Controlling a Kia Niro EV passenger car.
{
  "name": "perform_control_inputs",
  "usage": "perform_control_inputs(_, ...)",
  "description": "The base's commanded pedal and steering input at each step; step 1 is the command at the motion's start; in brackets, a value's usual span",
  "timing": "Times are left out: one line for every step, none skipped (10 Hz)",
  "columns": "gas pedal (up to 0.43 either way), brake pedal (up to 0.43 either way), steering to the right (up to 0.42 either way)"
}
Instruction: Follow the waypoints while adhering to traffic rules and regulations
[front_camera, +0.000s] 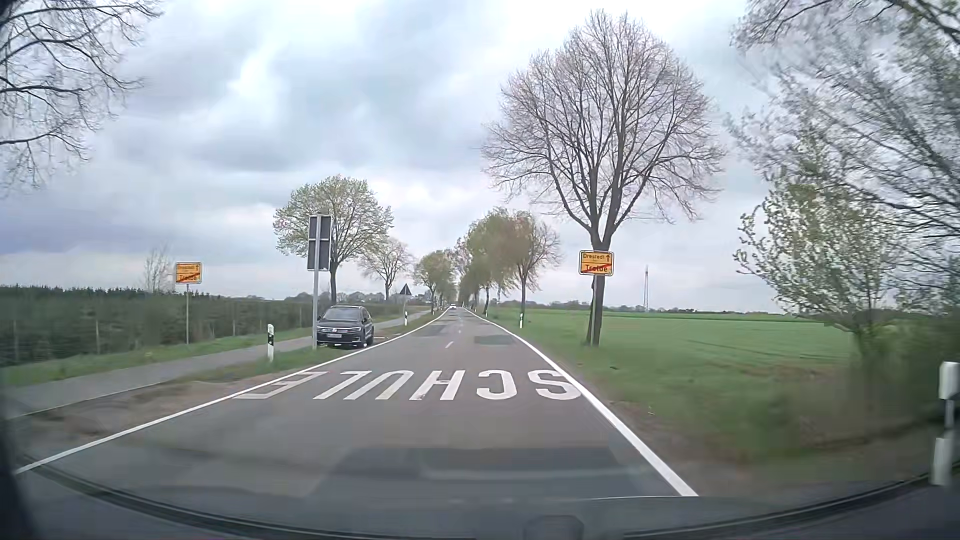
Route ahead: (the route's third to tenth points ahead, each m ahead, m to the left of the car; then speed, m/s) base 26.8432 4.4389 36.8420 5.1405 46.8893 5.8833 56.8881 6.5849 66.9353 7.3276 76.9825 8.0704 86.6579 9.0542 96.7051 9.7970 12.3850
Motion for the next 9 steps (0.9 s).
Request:
perform_control_inputs(0.299,0.0,-0.01)
perform_control_inputs(0.299,0.0,-0.01)
perform_control_inputs(0.311,0.0,-0.01)
perform_control_inputs(0.311,0.0,-0.01)
perform_control_inputs(0.311,0.0,-0.01)
perform_control_inputs(0.311,0.0,-0.01)
perform_control_inputs(0.311,0.0,-0.01)
perform_control_inputs(0.311,0.0,-0.01)
perform_control_inputs(0.311,0.0,-0.01)
